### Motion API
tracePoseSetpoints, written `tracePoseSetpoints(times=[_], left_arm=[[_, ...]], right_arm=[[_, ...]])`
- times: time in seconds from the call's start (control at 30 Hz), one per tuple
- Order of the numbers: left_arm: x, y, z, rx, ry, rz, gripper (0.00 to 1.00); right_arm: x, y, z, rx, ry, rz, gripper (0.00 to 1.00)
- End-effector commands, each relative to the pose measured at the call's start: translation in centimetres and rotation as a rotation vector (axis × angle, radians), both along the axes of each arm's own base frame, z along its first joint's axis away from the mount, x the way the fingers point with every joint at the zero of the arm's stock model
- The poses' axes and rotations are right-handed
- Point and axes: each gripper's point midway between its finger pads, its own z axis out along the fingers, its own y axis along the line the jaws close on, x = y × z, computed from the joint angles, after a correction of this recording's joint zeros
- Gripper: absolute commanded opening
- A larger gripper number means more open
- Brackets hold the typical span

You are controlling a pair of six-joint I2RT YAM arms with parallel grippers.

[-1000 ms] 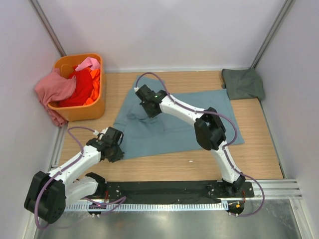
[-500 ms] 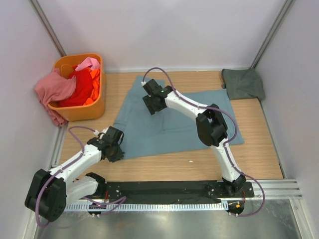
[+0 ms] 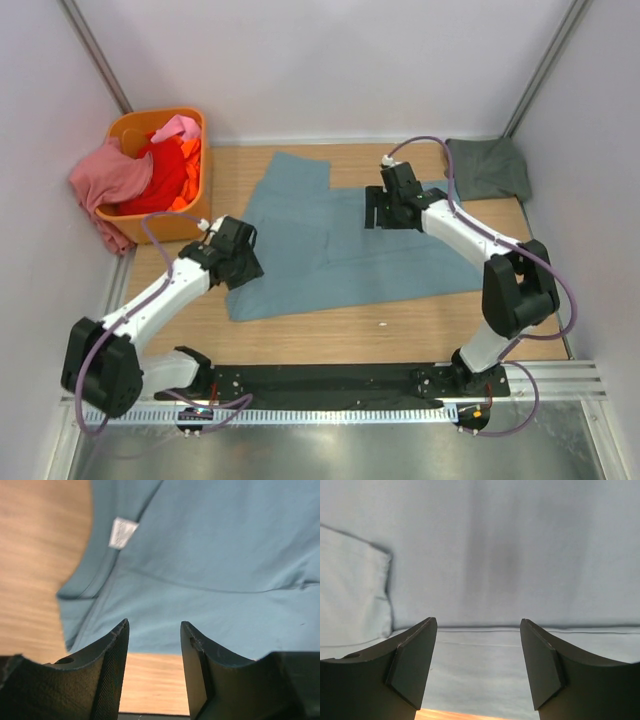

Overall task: Fold and stack the t-shirts
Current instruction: Fold the tshirt

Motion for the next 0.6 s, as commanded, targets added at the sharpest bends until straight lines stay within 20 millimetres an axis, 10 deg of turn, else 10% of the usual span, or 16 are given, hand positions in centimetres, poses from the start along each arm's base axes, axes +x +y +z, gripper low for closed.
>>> tracePoseSetpoints(times=[0.0, 0.57], left_arm=[[4.0, -2.2, 1.3, -0.01, -0.064, -0.061, 0.47], [7.7, -3.3, -6.9, 0.122, 0.085, -0.137, 0.44]], right_arm=[[-1.9, 2.8, -1.6, 0.213, 0.04, 0.019, 0.74], [-12.0, -1.4, -7.7, 0.33, 0.184, -0.206, 0.74]])
